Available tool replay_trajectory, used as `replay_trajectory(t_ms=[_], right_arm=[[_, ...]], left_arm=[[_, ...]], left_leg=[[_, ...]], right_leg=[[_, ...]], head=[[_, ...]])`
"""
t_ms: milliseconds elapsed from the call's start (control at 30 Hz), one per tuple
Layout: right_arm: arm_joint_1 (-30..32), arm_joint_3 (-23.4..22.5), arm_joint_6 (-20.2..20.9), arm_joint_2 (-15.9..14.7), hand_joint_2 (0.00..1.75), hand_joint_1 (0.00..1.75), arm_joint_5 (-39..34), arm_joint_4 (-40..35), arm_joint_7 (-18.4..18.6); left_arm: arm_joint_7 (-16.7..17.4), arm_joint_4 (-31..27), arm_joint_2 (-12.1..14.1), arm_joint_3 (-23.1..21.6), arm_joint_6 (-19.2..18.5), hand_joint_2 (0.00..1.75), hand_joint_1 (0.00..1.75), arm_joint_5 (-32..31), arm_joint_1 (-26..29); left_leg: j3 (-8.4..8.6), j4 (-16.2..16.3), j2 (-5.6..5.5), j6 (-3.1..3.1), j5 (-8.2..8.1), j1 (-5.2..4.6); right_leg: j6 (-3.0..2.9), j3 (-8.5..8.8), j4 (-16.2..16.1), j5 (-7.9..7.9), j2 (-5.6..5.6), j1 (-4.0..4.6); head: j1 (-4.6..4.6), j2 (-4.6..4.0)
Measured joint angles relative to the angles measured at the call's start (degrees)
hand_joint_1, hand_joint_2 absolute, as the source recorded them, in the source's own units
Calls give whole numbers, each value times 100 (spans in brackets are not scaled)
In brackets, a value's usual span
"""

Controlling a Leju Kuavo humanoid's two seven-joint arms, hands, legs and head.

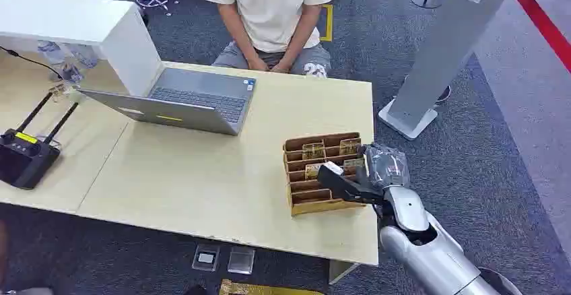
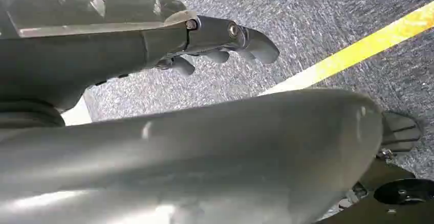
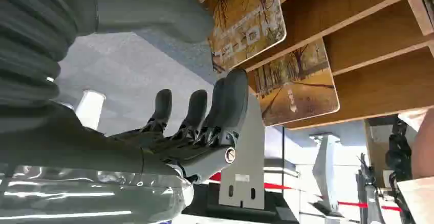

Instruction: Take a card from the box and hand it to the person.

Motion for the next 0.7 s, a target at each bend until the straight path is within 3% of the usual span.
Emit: replay_trajectory(t_ms=[700], right_arm=[[3,13,-15,39,175,119,-116,131,-55]], left_arm=[[15,0,0,0,-17,0,0,0,1]], left_leg=[[-1,0,0,0,0,0]], right_leg=[[0,0,0,0,0,0]], head=[[2,0]])
